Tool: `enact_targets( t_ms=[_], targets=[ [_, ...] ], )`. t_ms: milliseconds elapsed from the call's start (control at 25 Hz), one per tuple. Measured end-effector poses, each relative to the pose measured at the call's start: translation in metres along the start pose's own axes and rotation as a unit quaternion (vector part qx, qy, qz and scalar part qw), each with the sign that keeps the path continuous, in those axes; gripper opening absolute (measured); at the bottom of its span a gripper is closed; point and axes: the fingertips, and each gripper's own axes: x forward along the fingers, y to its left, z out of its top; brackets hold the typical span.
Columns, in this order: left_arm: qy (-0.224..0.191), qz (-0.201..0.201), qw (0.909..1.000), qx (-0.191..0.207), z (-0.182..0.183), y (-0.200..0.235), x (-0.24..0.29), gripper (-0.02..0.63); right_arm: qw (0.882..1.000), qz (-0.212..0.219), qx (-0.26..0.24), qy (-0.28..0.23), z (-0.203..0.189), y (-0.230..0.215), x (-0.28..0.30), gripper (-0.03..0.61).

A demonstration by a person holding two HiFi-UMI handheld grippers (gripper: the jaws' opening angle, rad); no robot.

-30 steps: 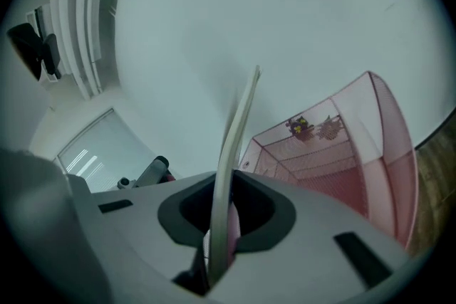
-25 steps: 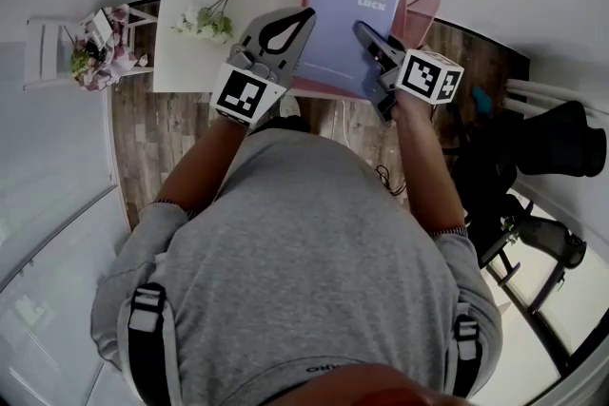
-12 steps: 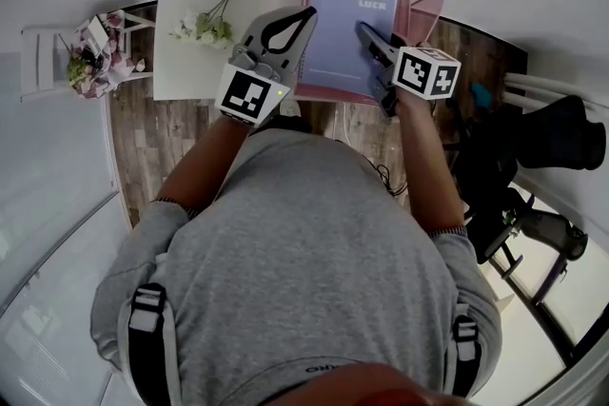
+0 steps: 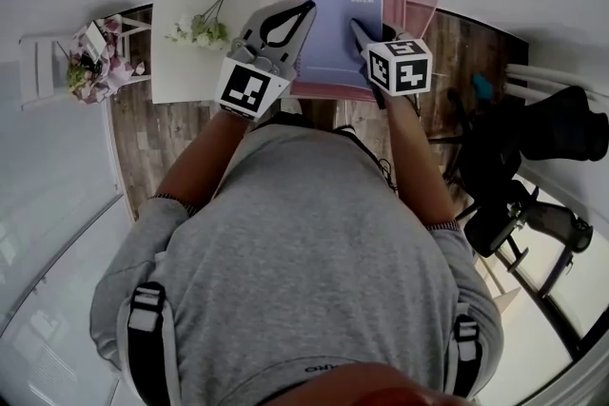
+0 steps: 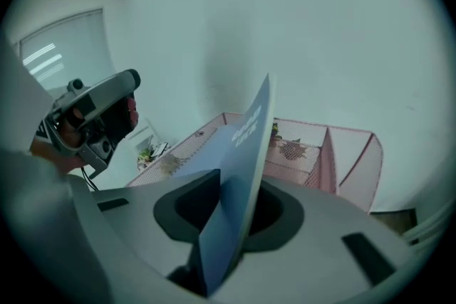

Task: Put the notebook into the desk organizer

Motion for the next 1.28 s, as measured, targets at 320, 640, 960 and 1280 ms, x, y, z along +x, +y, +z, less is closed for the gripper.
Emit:
enact_targets(
  t_ms=[320, 640, 960, 1280],
  targets=[
    [-0.002, -0.008, 1.0, 0.006, 0.003, -0.008, 0.009, 0.02, 0.997, -0.035, -0.069, 0.009, -0.008, -0.003, 0.008, 0.104],
    [0.002, -0.014, 0.9998, 0.014, 0.004, -0.011, 0.006, 0.02, 0.99, -0.065, -0.121, 0.02, -0.007, 0.003, 0.006, 0.115],
    [-0.004, -0.021, 0.9996, 0.02, 0.006, -0.011, 0.007, 0.02, 0.979, -0.12, -0.16, 0.026, -0.001, -0.009, 0.004, 0.203],
    [-0.005, -0.029, 0.9995, 0.013, 0.003, -0.015, 0.009, 0.02, 0.973, -0.144, -0.174, 0.041, -0.005, -0.018, 0.004, 0.247]
  ],
)
